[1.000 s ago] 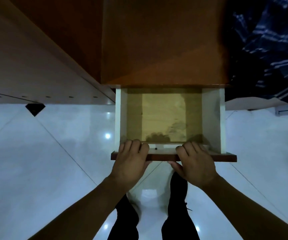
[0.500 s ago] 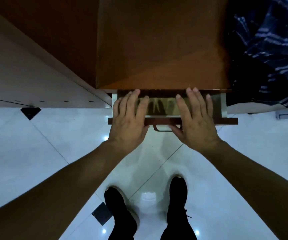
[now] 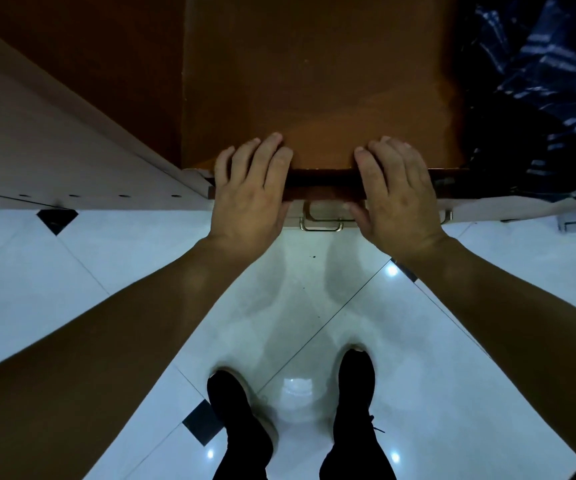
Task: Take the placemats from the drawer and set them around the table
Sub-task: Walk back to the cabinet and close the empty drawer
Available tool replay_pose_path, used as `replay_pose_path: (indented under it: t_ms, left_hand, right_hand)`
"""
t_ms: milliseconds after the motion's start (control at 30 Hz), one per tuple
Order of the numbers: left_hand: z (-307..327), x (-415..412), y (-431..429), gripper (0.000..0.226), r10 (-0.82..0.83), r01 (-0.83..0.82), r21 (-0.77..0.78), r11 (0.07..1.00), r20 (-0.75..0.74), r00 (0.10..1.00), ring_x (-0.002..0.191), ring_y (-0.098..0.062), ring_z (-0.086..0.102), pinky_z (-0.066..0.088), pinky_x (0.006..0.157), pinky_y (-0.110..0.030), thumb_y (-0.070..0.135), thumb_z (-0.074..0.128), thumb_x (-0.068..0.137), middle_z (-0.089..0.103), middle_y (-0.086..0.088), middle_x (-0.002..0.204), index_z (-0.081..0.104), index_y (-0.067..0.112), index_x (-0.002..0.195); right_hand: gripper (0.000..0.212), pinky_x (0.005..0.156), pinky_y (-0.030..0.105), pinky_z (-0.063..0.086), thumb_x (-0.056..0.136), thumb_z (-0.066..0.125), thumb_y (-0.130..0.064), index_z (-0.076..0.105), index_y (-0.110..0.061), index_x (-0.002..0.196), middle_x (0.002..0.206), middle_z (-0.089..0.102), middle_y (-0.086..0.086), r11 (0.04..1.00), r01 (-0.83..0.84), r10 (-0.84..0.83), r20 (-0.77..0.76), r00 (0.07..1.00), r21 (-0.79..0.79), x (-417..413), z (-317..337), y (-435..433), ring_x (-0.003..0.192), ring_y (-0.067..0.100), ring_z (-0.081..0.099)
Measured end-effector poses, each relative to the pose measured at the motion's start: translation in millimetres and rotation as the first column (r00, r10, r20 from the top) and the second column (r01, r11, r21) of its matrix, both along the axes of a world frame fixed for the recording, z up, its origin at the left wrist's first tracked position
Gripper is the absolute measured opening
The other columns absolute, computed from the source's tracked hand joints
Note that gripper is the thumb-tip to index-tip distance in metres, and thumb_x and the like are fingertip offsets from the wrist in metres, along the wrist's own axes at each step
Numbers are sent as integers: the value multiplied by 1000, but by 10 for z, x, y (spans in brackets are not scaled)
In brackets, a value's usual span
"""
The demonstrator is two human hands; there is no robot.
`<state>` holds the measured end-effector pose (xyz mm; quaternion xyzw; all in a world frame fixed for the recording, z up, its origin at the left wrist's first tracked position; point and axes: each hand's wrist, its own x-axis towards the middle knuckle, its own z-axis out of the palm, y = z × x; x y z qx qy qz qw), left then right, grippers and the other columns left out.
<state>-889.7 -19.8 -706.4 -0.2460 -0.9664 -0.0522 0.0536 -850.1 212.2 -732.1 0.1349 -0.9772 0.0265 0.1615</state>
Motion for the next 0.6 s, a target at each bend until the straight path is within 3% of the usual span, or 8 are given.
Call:
replay_pose_path:
  t_ms: [167,300,467,600]
  left_hand:
    - [8,-157,103,67,47,-49,-77,996,-32,998,117,-37,48,38,96,-51,25,76,75,51,-13,134,40,15,131]
    - [14,-174,160,68,77,-79,-107,991,-20,997,118,-36,46,37,96,-51,20,76,74,50,-12,133,38,17,130]
    - [302,-170,280,63,118,-111,-110,988,59,991,113,-35,47,39,92,-48,11,72,70,52,-11,129,44,16,126]
    - [838,-45,301,47,149,-108,-169,980,254,956,111,-31,47,40,92,-44,12,66,77,55,-9,123,49,18,120]
  right_hand:
    - [47,99,50,38,84,65,-27,48,-9,124,124,47,17,998,66,-65,-81,995,16,-146,-30,-46,118,34,41]
    - [42,98,52,39,82,66,-19,49,-9,119,119,55,20,995,93,-94,-43,995,-22,-162,33,-85,115,35,42]
    - [35,93,50,39,73,66,-10,51,-8,105,112,54,20,988,121,-110,118,987,-98,-165,377,-181,106,38,46]
    - [36,84,43,43,71,69,-13,50,-11,102,105,53,15,986,153,-111,407,907,-73,-111,923,-249,99,34,48]
